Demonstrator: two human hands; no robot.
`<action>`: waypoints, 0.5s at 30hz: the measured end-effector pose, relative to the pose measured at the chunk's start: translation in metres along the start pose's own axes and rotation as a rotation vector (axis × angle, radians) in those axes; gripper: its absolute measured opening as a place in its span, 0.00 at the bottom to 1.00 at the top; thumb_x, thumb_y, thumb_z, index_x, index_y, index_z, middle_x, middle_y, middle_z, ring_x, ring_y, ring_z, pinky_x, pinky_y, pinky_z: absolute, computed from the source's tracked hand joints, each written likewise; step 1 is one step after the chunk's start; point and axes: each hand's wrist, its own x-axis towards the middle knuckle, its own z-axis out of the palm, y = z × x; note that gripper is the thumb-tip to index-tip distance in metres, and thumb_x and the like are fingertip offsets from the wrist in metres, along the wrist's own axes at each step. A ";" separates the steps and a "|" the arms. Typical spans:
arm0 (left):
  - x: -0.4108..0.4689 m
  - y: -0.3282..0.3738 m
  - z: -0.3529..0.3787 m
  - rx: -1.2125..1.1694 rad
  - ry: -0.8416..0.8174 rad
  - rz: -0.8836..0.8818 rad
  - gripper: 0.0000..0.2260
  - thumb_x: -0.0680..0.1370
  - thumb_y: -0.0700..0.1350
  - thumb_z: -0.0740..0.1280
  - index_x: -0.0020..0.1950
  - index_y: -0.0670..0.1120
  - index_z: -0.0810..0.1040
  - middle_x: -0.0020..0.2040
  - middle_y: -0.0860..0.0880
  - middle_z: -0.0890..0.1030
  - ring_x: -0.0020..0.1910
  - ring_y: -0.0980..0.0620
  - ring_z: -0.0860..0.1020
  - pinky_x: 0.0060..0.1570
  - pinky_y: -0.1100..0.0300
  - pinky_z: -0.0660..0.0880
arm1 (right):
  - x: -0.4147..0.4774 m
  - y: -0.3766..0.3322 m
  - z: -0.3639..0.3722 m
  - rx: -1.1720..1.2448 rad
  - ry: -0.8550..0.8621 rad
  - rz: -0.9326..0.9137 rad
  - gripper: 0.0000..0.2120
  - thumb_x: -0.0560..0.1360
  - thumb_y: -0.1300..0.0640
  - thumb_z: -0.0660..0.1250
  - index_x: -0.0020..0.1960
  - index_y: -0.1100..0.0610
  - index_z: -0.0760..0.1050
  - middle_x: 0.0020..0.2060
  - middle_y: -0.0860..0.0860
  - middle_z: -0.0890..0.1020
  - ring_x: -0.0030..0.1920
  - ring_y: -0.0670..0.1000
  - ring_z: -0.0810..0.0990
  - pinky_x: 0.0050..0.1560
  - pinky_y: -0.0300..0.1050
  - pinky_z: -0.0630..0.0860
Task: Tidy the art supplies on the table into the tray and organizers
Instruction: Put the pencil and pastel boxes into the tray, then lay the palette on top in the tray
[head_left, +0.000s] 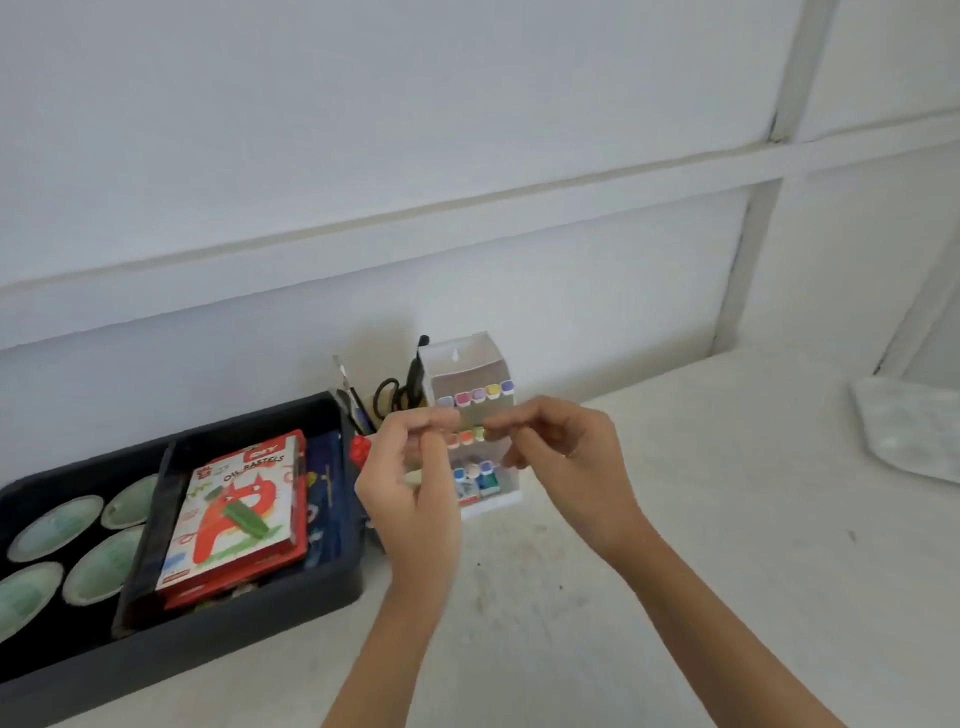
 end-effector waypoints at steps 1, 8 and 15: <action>-0.009 0.007 0.025 -0.057 -0.027 -0.028 0.09 0.74 0.35 0.60 0.41 0.40 0.79 0.39 0.49 0.81 0.43 0.55 0.79 0.42 0.67 0.73 | 0.000 0.003 -0.027 0.012 0.064 0.025 0.17 0.72 0.74 0.60 0.40 0.57 0.82 0.35 0.50 0.84 0.31 0.49 0.80 0.36 0.37 0.75; -0.083 0.031 0.192 -0.214 -0.344 -0.224 0.11 0.73 0.35 0.59 0.38 0.45 0.79 0.38 0.53 0.82 0.41 0.55 0.79 0.38 0.69 0.70 | -0.011 0.037 -0.226 -0.060 0.481 0.171 0.13 0.74 0.71 0.59 0.42 0.61 0.81 0.37 0.55 0.84 0.32 0.51 0.79 0.36 0.39 0.76; -0.142 0.011 0.333 -0.214 -0.659 -0.462 0.10 0.77 0.36 0.62 0.47 0.47 0.81 0.44 0.55 0.83 0.49 0.55 0.79 0.47 0.67 0.73 | -0.034 0.094 -0.389 -0.302 0.693 0.392 0.15 0.72 0.70 0.60 0.46 0.55 0.80 0.44 0.49 0.83 0.41 0.49 0.80 0.43 0.37 0.76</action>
